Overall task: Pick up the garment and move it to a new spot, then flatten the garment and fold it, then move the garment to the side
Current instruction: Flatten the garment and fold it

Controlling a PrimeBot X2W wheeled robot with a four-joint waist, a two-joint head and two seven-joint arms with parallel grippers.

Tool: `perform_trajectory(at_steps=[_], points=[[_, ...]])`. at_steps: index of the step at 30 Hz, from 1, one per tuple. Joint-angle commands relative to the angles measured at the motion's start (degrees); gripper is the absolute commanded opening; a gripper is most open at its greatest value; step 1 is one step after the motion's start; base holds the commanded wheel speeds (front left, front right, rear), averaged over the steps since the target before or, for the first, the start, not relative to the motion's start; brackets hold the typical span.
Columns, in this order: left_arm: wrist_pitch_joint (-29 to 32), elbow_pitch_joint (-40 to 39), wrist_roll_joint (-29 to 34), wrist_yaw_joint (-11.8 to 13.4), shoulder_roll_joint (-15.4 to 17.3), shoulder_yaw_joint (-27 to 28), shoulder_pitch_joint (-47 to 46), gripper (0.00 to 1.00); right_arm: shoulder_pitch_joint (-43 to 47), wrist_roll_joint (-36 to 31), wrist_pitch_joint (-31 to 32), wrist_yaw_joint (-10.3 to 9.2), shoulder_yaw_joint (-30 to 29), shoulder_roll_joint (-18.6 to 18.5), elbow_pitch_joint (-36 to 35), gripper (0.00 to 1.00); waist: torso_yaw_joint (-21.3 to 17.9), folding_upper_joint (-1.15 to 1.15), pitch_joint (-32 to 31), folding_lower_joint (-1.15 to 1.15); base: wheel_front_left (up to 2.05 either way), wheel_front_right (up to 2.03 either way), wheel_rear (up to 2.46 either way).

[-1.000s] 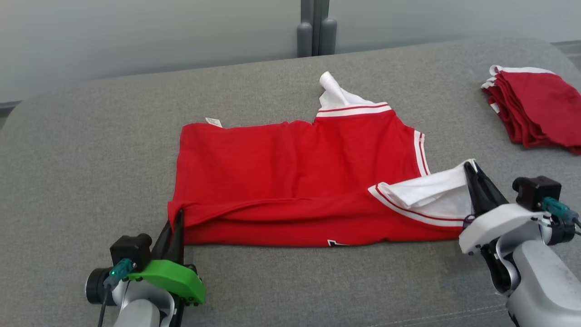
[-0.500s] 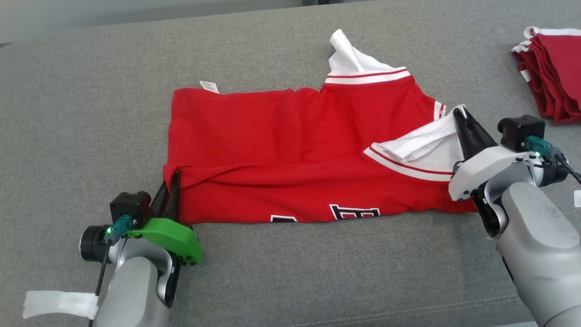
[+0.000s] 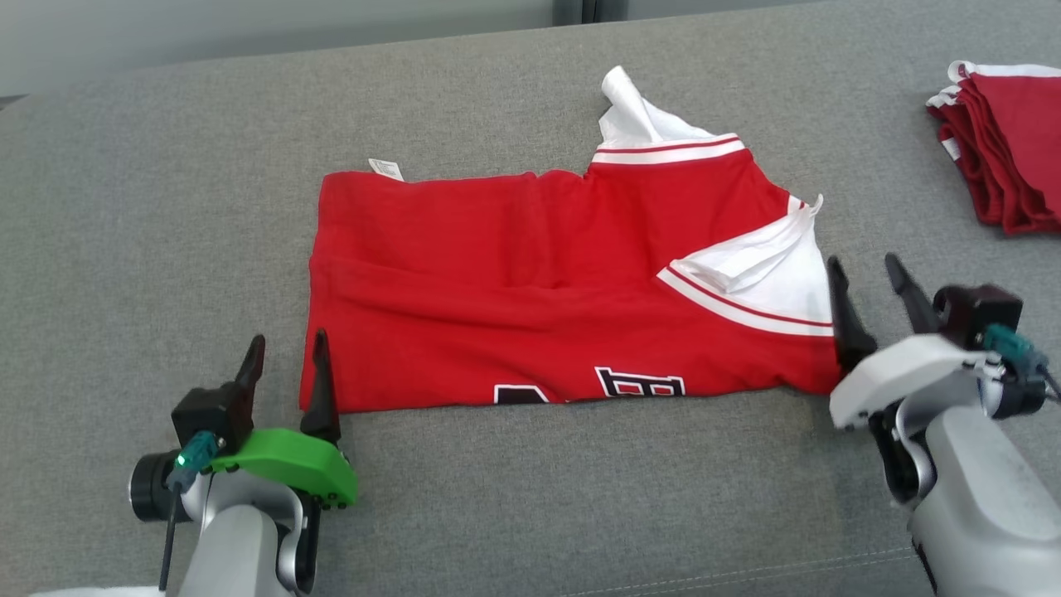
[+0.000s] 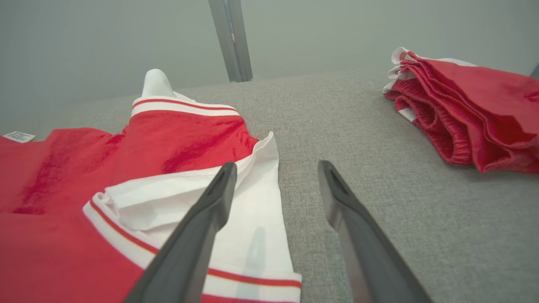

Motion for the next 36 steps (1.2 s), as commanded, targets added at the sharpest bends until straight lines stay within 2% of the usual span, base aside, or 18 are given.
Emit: perform_trajectory(at_steps=[1,9,18,19,20,21,28,36], points=[[0.0,-1.0,-0.2,0.4,0.3,-0.2,2.0,1.0,3.2,1.2,-0.1,-0.09,0.5,0.2,-1.2,1.0,-0.2,0.0,-1.2,0.0,0.0,0.0,0.0],[0.0,-2.7,-0.1,0.4,0.3,-0.8,5.8,1.0,9.9,3.3,-0.1,-0.09,0.1,1.2,-2.2,1.0,-0.8,0.0,-0.8,0.0,0.0,0.0,0.0],[0.0,-2.2,0.8,0.3,0.3,-1.4,4.3,1.0,7.8,4.2,0.0,-0.1,-0.3,3.0,6.0,1.0,0.4,0.0,-0.2,0.0,0.0,0.0,0.0],[0.0,-2.2,0.8,0.2,0.3,-1.5,4.3,1.0,7.5,4.6,0.0,-0.1,-0.2,3.4,6.9,0.85,0.6,0.0,-0.2,0.0,0.0,0.0,0.0],[0.0,-2.2,0.8,0.2,0.3,-1.5,4.2,1.0,7.2,4.6,0.0,-0.09,0.1,3.5,7.5,0.31,0.7,0.0,-0.2,0.0,0.0,0.0,0.0],[0.0,-2.1,0.8,0.1,0.3,-1.5,4.2,1.0,7.0,4.7,0.0,-0.09,0.2,3.4,7.7,0.0,0.8,0.0,-0.2,0.0,0.0,0.0,0.0],[0.0,-0.6,-0.4,-0.7,0.3,-1.7,4.3,1.0,6.4,4.2,0.0,-0.11,0.4,2.4,6.5,0.0,0.1,0.0,-0.4,0.0,0.0,0.0,0.0],[0.0,6.0,-1.7,-1.7,0.3,-0.2,1.6,1.0,5.4,5.1,0.0,-0.09,2.9,3.7,4.0,0.0,-2.2,0.0,0.7,0.0,0.0,0.0,0.0]])
